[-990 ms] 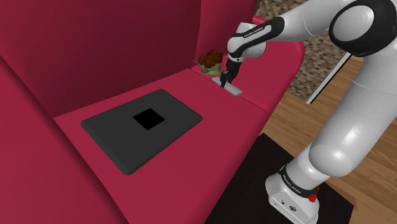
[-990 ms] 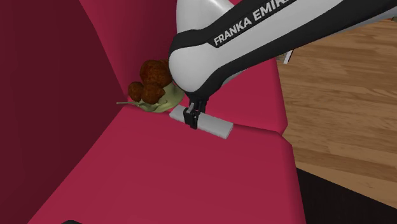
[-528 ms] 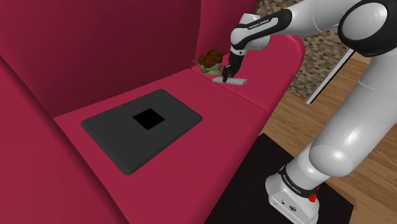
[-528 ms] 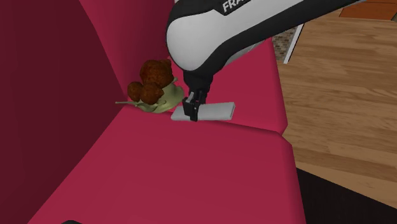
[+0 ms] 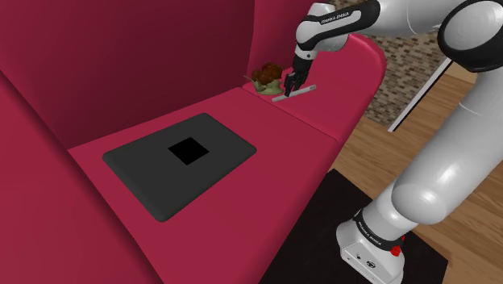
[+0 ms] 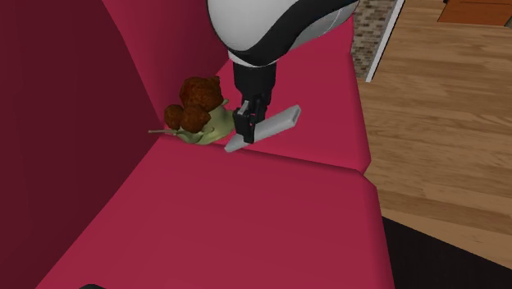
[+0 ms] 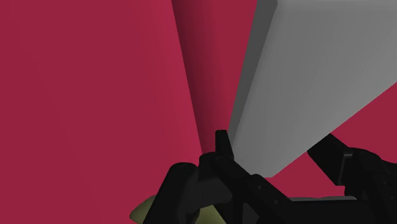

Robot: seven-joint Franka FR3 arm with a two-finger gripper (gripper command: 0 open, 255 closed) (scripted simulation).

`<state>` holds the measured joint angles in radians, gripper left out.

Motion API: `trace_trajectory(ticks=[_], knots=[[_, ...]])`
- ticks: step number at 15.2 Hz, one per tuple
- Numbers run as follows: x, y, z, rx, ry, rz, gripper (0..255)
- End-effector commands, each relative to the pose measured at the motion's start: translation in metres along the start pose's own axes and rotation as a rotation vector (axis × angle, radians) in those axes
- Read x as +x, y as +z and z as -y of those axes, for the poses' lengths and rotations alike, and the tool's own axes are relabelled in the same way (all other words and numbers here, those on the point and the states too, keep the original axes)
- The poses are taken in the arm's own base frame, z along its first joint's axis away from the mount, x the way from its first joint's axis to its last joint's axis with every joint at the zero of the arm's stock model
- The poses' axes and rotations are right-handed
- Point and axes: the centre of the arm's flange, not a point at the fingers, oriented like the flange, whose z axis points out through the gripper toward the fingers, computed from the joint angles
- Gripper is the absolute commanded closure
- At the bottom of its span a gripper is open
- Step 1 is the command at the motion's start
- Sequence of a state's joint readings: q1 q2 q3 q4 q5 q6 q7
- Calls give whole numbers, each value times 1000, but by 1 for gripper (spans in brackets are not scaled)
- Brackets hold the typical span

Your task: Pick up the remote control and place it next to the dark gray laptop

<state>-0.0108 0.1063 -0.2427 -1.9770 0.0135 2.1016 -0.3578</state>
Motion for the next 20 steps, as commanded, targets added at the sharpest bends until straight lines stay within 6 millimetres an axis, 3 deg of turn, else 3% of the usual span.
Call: trace_trajectory(ticks=[1,20], knots=[[-10,-5,9,0,0,-1,255],[-186,-14,188,0,0,-1,255]])
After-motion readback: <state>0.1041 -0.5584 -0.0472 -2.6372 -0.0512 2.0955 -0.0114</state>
